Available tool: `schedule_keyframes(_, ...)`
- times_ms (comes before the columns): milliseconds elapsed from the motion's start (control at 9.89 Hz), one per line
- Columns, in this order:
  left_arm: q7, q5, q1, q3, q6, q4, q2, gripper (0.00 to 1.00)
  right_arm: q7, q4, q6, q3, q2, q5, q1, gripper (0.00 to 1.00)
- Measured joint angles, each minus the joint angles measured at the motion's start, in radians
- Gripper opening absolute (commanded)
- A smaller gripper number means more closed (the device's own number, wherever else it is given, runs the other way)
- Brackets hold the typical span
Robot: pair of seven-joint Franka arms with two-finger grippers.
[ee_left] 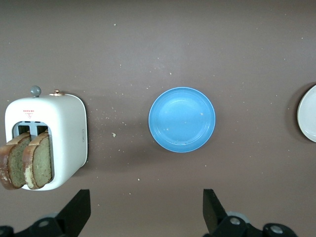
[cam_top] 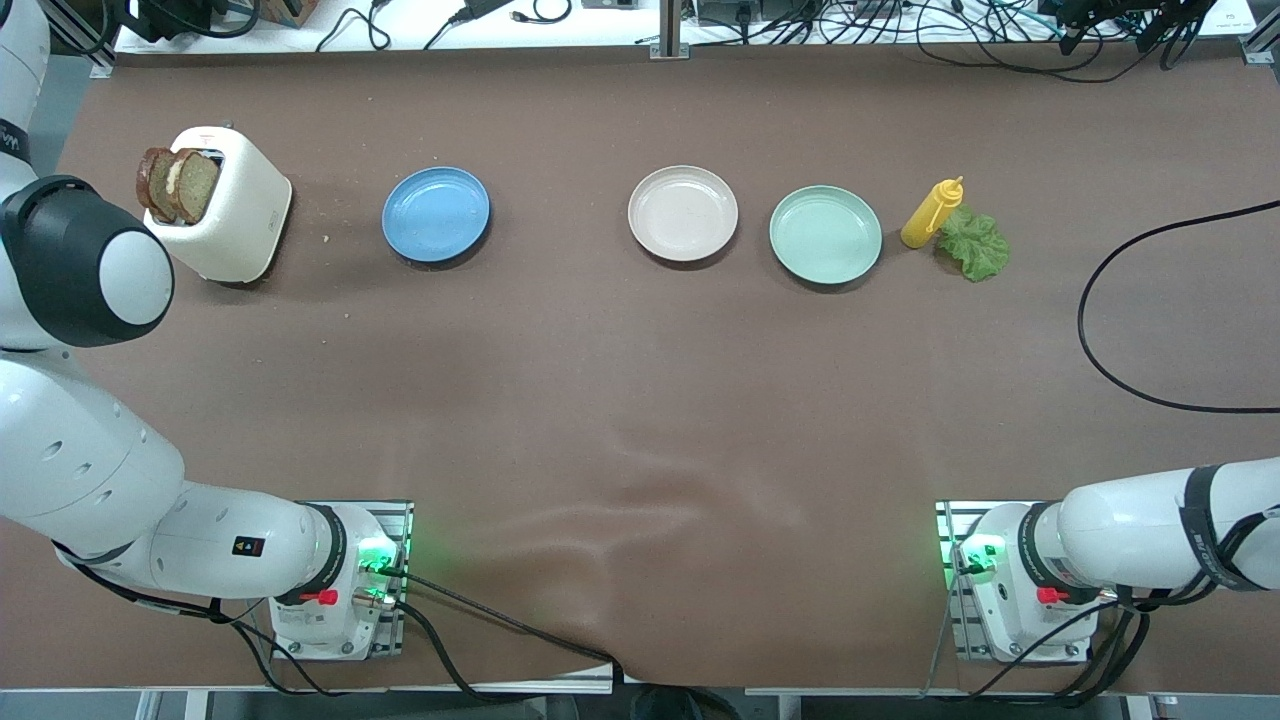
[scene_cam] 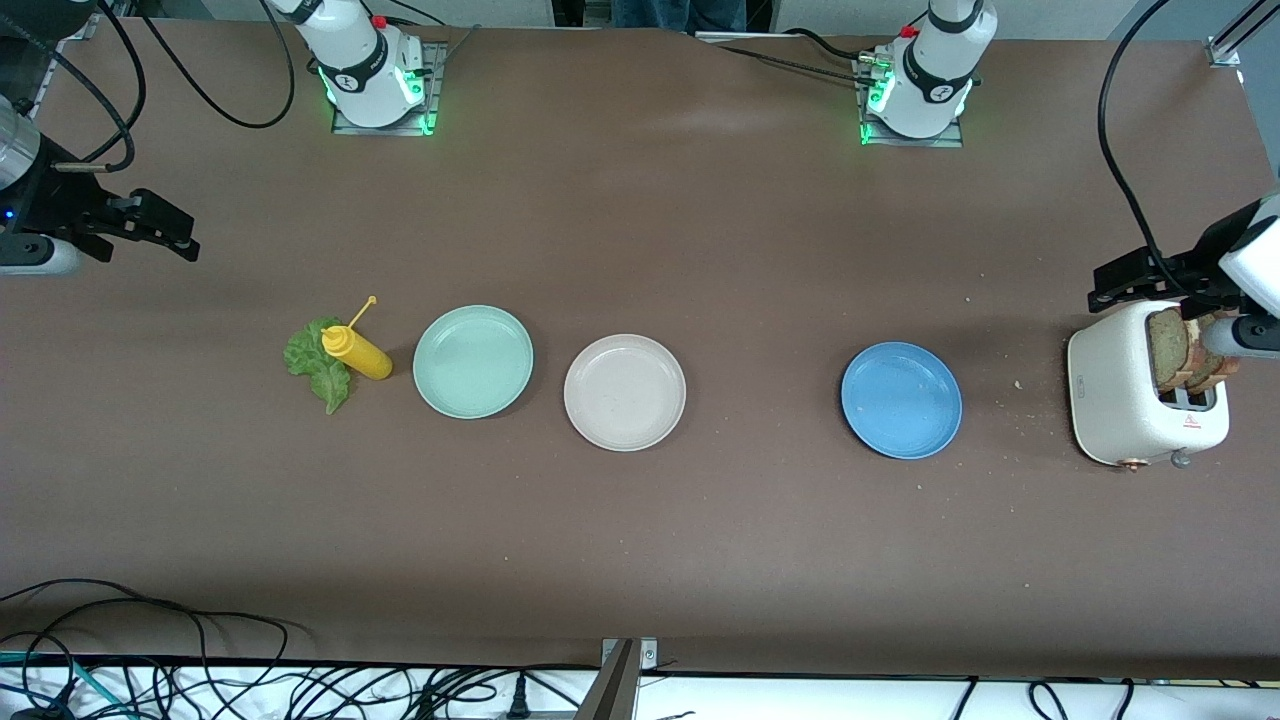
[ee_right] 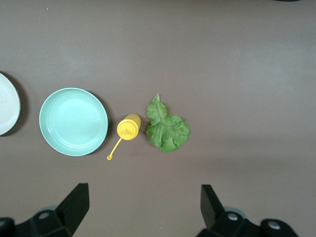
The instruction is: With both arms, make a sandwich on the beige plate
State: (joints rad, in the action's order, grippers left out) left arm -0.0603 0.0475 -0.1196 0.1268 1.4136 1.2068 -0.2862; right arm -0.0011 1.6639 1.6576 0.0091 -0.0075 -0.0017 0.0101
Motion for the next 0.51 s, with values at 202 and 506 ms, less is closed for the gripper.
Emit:
schedule_keyframes(202, 0.0, 0.0, -0.001, 0.0, 0.0, 0.002, 0.0, 1.0, 0.0, 0.0, 0.0, 0.0, 0.0, 0.0, 0.0, 1.0)
schedule_keyframes(506, 0.0, 0.0, -0.001, 0.0, 0.001, 0.005, -0.008, 1.0, 0.0, 0.0, 0.0, -0.001, 0.0, 0.0, 0.0, 1.0)
